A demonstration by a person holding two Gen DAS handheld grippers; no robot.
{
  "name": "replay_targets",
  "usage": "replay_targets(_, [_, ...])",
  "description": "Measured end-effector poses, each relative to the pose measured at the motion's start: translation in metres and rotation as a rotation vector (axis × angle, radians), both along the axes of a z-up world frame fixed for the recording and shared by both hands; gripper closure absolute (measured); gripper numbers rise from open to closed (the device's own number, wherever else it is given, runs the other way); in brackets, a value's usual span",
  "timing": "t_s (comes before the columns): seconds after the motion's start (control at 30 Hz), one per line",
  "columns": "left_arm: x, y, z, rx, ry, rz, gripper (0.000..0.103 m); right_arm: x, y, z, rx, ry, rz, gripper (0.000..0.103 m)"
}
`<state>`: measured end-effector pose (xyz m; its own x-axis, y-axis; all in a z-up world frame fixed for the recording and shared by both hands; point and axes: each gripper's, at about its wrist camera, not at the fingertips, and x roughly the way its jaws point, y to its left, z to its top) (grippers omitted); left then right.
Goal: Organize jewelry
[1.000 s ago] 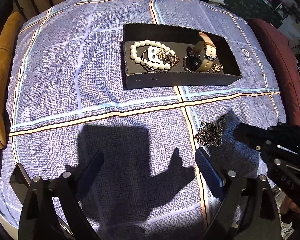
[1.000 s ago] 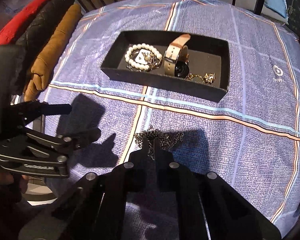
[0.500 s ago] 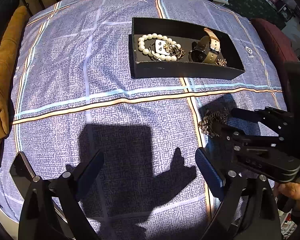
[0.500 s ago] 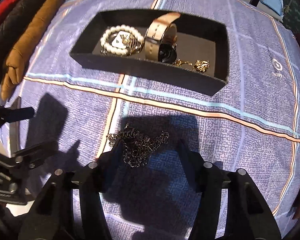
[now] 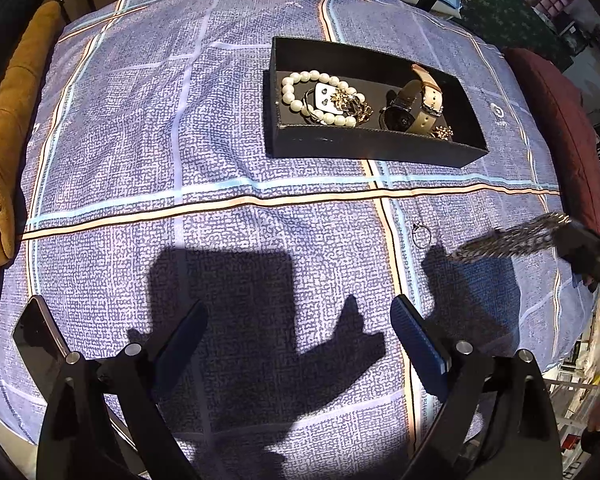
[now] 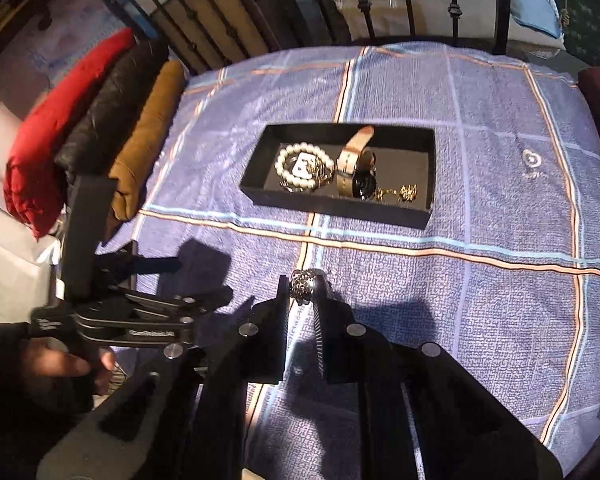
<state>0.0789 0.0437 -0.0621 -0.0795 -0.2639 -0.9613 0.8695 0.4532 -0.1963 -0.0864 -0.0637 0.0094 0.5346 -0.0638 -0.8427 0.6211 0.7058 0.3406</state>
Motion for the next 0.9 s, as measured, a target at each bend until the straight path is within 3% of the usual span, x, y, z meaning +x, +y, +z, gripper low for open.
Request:
replay_targets(0.1, [-0.006, -0.004, 0.001, -0.007, -0.001, -0.015, 0.013, -0.014, 0.0, 0.029, -0.018, -0.063, -0.022, 0.091])
replay_targets(0.2, [-0.011, -0.007, 0.003, -0.015, 0.0, -0.029, 0.013, -0.014, -0.001, 0.036, -0.042, -0.021, -0.014, 0.091])
replay_targets(0.5, [-0.015, -0.016, 0.023, -0.036, -0.045, -0.049, 0.013, -0.01, -0.002, -0.021, 0.055, 0.092, -0.037, 0.091])
replay_targets(0.9, [-0.012, -0.032, 0.047, -0.075, -0.078, -0.053, 0.013, 0.0, -0.006, -0.009, 0.015, 0.084, -0.023, 0.091])
